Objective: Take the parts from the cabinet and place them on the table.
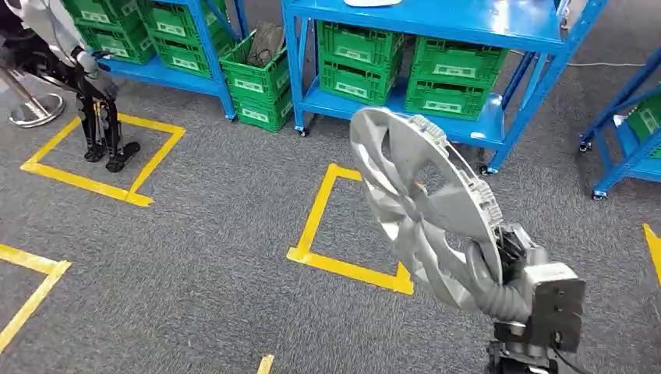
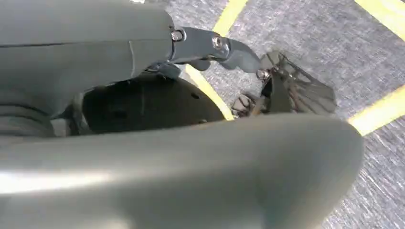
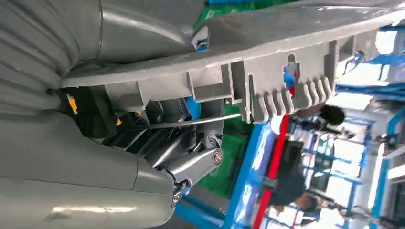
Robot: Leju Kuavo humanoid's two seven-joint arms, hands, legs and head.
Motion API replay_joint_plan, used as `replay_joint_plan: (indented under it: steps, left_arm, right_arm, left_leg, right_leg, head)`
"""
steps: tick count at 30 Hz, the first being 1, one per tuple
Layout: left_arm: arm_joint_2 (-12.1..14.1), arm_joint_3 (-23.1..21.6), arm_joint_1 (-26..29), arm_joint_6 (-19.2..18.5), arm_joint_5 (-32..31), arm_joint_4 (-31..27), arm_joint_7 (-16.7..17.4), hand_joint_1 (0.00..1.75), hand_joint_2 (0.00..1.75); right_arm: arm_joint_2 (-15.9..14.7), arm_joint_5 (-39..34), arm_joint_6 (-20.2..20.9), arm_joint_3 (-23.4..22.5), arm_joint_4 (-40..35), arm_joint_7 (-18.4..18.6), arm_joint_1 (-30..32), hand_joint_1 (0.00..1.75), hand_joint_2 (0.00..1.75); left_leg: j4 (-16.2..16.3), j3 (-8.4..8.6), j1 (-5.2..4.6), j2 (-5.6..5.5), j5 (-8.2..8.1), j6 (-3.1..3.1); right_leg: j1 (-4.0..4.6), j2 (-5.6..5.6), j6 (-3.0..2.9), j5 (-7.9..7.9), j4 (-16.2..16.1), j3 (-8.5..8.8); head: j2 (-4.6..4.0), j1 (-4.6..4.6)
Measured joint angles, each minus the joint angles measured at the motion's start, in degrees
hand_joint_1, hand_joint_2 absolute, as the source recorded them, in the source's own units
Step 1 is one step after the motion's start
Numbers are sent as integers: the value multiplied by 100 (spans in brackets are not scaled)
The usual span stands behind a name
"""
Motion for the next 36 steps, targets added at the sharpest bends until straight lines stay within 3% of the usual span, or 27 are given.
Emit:
replay_joint_plan:
  steps: [2,3,4,6,7,8,9,12,13,14,15,17,18,19,21,22,23,24,27,28,29,30,31,33,34,35,36]
  left_arm:
    - [5,-26,0,7,-9,0,0,0,0]
    - [9,-29,9,7,-7,0,2,0,0]
    - [11,-33,22,7,-7,2,4,0,0]
    - [26,-42,28,20,-9,9,4,0,0]
    - [42,-46,35,28,-11,18,13,0,0]
    - [37,-50,39,31,-11,17,13,0,0]
    - [39,-50,32,33,-13,17,-2,0,0]
    - [37,-61,30,39,-13,18,26,0,0]
    - [33,-66,28,63,-20,17,55,0,0]
    - [33,-68,25,88,-39,18,98,0,0]
    - [33,-77,19,124,-61,17,155,0,0]
    - [33,-114,8,179,-104,15,240,0,0]
    - [35,-133,11,197,-120,15,264,0,0]
    - [35,-155,15,199,-129,17,293,0,0]
    - [37,-173,19,210,-138,17,317,0,0]
    - [37,-184,17,210,-138,15,317,0,0]
    - [35,-197,15,205,-138,15,319,0,0]
    - [29,-208,2,197,-140,15,328,0,0]
    - [35,-227,12,195,-155,13,346,0,0]
    - [48,-241,14,199,-155,13,345,0,0]
    - [53,-264,26,214,-170,13,343,0,0]
    - [59,-278,24,221,-179,15,341,0,0]
    - [70,-297,14,230,-203,15,326,0,0]
    - [83,-339,9,229,-260,15,310,0,0]
    - [87,-360,10,238,-325,15,321,0,0]
    - [96,-378,14,240,-374,15,341,0,0]
    - [112,-411,18,243,-417,18,356,0,0]
  right_arm:
    - [24,4,4,15,24,11,-11,175,175]
    - [31,4,7,31,46,15,-12,175,175]
    - [42,4,15,50,68,15,-12,175,175]
    - [65,4,20,70,90,15,-18,175,175]
    - [77,4,20,77,94,15,-31,175,175]
    - [76,7,20,83,92,15,-42,175,175]
    - [79,13,18,87,92,15,-59,175,175]
    - [85,15,20,105,96,18,-66,175,175]
    - [83,15,31,111,98,28,-74,175,175]
    - [83,15,44,125,109,44,-82,175,175]
    - [85,15,52,136,114,61,-95,175,175]
    - [83,15,63,149,122,103,-107,175,175]
    - [83,13,70,149,129,127,-106,175,175]
    - [83,13,72,149,140,151,-107,175,175]
    - [83,2,74,146,142,212,-142,175,175]
    - [81,-13,81,140,142,243,-191,175,175]
    - [79,-35,85,133,142,271,-245,175,175]
    - [76,-64,90,133,140,295,-282,175,175]
    - [76,-90,92,122,138,334,-345,175,175]
    - [76,-92,92,122,138,348,-356,175,175]
    - [74,-118,85,122,146,372,-379,175,175]
    - [74,-129,59,118,144,374,-402,175,175]
    - [74,-147,31,109,144,374,-420,175,175]
    - [72,-190,-18,68,151,415,-435,175,175]
    - [65,-194,-24,48,170,454,-449,175,175]
    - [63,-197,-24,39,184,483,-468,175,175]
    - [61,-206,-24,33,190,511,-486,175,175]
  left_leg:
    - [871,-414,40,88,-296,-57]
    - [992,-469,55,98,-277,-71]
    - [834,-375,69,117,-146,-82]
    - [-33,113,96,207,263,-93]
    - [-635,459,98,396,426,-101]
    - [-764,488,37,618,284,-71]
    - [-789,535,57,528,358,2]
    - [-783,450,34,328,426,119]
    - [-807,452,71,257,468,177]
    - [-809,436,69,208,485,202]
    - [-808,417,62,143,505,233]
    - [-803,363,27,-12,537,277]
    - [-800,341,8,-103,557,287]
    - [-799,328,-7,-190,575,289]
    - [-793,318,-30,-362,606,280]
    - [-793,319,-34,-440,624,277]
    - [-795,305,-16,-481,642,273]
    - [-779,251,-37,-534,667,237]
    - [-814,156,50,-733,766,110]
    - [-792,138,12,-762,767,95]
    - [-688,29,-22,-428,672,89]
    - [-381,-103,-21,-189,458,67]
    - [42,-297,-4,-35,248,47]
    - [781,-625,55,82,-11,-5]
    - [811,-623,92,108,26,-31]
    - [588,-489,128,141,158,-57]
    - [130,-210,161,192,356,-81]
  right_leg:
    - [9,-159,0,3,9,-27]
    - [8,-227,5,7,19,-38]
    - [5,-297,9,8,33,-46]
    - [-5,-413,31,7,50,-47]
    - [-6,-466,77,1,72,-42]
    - [41,-491,127,1,83,-60]
    - [54,-529,169,-10,104,-76]
    - [32,-705,266,44,81,-69]
    - [-1,-595,324,-13,125,-153]
    - [-4,-290,345,-196,329,-225]
    - [0,-118,342,-434,730,-382]
    - [19,-7,313,-826,1682,-796]
    - [29,2,284,-873,1943,-913]
    - [37,8,251,-782,1897,-891]
    - [71,63,160,-332,1140,-523]
    - [92,232,97,-56,538,-226]
    - [86,495,29,-79,239,-109]
    - [75,603,11,-89,118,-69]
    - [134,416,-14,-26,74,-14]
    - [73,312,2,49,-86,32]
    - [66,220,-15,79,-135,81]
    - [74,165,-43,95,-156,83]
    - [75,80,-42,98,-149,71]
    - [74,-114,-39,88,-139,54]
    - [68,-202,-34,86,-132,45]
    - [60,-278,-19,83,-119,35]
    - [44,-350,17,72,-101,30]
  head:
    - [0,-37]
    - [0,-48]
    - [0,-74]
    - [0,-129]
    - [0,-144]
    - [0,-195]
    - [0,-203]
    - [0,-137]
    - [0,-124]
    - [0,-83]
    - [0,-37]
    - [0,33]
    - [0,61]
    - [0,86]
    - [0,129]
    - [0,147]
    - [0,155]
    - [0,118]
    - [0,175]
    - [0,179]
    - [0,156]
    - [0,100]
    - [0,74]
    - [0,53]
    - [0,42]
    - [0,31]
    - [0,16]
